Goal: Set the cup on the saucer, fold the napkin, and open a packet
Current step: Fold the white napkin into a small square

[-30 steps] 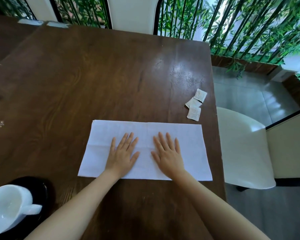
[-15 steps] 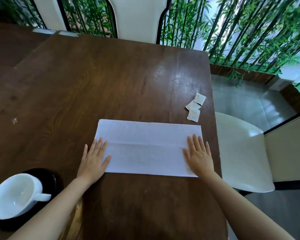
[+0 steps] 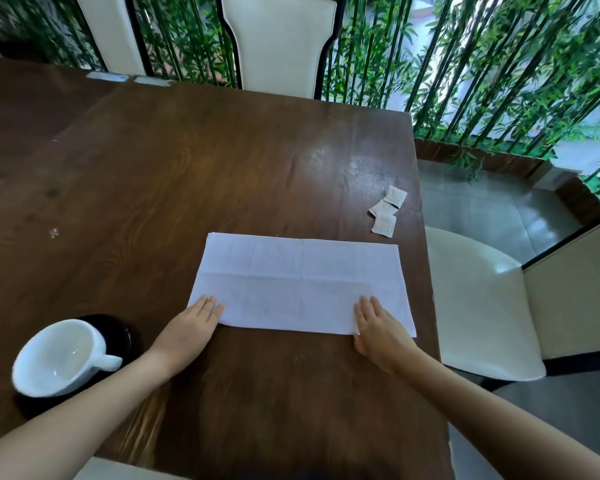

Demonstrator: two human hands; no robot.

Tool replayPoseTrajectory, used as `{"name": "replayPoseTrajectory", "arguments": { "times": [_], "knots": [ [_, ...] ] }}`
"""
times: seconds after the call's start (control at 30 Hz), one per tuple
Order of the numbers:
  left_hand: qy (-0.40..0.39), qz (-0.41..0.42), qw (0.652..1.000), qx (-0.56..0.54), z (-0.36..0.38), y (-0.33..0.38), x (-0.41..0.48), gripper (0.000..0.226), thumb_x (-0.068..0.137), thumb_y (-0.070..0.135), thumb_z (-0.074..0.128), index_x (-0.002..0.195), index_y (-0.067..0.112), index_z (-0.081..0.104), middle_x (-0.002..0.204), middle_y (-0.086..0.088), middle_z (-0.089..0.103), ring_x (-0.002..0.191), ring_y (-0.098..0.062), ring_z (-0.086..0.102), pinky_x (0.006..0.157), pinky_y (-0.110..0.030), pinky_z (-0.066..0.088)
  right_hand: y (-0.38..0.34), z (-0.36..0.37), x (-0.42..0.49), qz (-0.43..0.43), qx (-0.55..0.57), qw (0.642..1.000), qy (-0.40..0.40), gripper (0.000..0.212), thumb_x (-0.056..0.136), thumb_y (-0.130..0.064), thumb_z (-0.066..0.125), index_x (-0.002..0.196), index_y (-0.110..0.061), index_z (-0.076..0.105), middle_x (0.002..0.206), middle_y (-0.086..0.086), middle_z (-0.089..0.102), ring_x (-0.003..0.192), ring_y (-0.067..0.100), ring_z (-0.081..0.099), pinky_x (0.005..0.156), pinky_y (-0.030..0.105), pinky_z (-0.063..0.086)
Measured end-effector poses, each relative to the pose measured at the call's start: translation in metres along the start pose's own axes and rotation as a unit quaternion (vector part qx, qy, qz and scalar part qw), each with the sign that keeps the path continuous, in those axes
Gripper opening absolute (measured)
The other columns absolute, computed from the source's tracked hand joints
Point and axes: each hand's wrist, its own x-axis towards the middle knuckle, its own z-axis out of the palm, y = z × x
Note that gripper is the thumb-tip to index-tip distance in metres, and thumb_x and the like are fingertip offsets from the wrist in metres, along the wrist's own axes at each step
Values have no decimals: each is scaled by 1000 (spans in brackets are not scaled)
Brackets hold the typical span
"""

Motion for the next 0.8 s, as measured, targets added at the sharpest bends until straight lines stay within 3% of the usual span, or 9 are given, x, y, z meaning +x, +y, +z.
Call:
{"name": "replayPoseTrajectory", "arguments": {
  "times": [0.07, 0.17, 0.23, 0.3, 0.33, 0.47, 0.57, 0.67, 0.8],
  "knots": [
    [-4, 15, 998, 53, -3, 1, -2, 60, 39, 1, 91, 96, -3, 72, 93, -22, 73, 83, -30, 72, 64, -35, 60, 0, -5, 0, -5, -9, 1000, -21, 61, 96, -22, 33, 148, -1, 9, 158, 20, 10, 145, 38, 10, 118, 43, 17],
    [4, -14, 999, 42, -6, 3, -2, 63, 31, -4, 92, 92, -2, 73, 86, -21, 74, 76, -30, 73, 54, -33, 59, 2, -8, -1, -20, -28, 999, -15, 63, 96, -15, 41, 148, -1, 9, 157, 20, 11, 145, 39, 12, 116, 44, 23],
    [-11, -42, 999, 0, -12, 4, 1, 49, 41, -9, 87, 87, -2, 73, 82, -20, 74, 73, -31, 72, 49, -34, 57, 3, -8, -3, -19, -26, 999, -2, 61, 96, -12, 42, 147, -1, 11, 157, 20, 14, 144, 38, 15, 116, 43, 26],
    [-42, -102, 990, -84, -18, 2, 5, 13, 71, -5, 69, 82, 3, 69, 77, -15, 71, 69, -32, 68, 50, -36, 54, 3, -9, -6, -1, 10, 1000, 16, 56, 95, -14, 40, 146, -2, 20, 155, 16, 23, 143, 33, 21, 114, 39, 31],
    [-37, -143, 982, -115, -17, -1, 7, 9, 81, 1, 58, 78, 6, 64, 73, -11, 68, 65, -29, 64, 50, -37, 50, 4, -10, -8, 10, 33, 999, 35, 53, 94, -16, 40, 143, -2, 27, 152, 15, 30, 141, 31, 27, 112, 37, 34],
    [22, -188, 955, -229, -20, -16, 12, 17, 89, 12, 50, 80, 9, 64, 74, -5, 66, 69, -24, 62, 55, -35, 47, 6, -8, -10, 13, 63, 992, 106, 31, 90, -13, 42, 119, -8, 53, 127, 9, 56, 121, 27, 50, 94, 37, 49],
    [67, -195, 941, -268, -33, -31, 19, 17, 92, 15, 52, 90, 9, 69, 86, -5, 70, 78, -23, 65, 63, -36, 51, 16, -25, -8, 61, 64, 990, 113, 16, 89, -8, 42, 92, -13, 57, 98, 5, 65, 95, 27, 63, 74, 37, 53],
    [99, -186, 939, -272, -50, -47, 29, 17, 92, 16, 53, 92, 12, 70, 90, -2, 71, 81, -21, 65, 62, -33, 47, 36, -49, -1, 84, 91, 982, 146, 20, 91, -18, 44, 96, -18, 63, 96, 4, 71, 91, 30, 66, 70, 35, 52],
    [131, -169, 926, -310, -78, -69, 47, 14, 90, 12, 57, 93, 12, 71, 94, 0, 72, 88, -20, 65, 70, -31, 45, 61, -94, 9, 61, 149, 978, 131, 29, 96, -33, 46, 106, -17, 69, 106, 12, 72, 101, 33, 65, 82, 41, 52]
  ]
}}
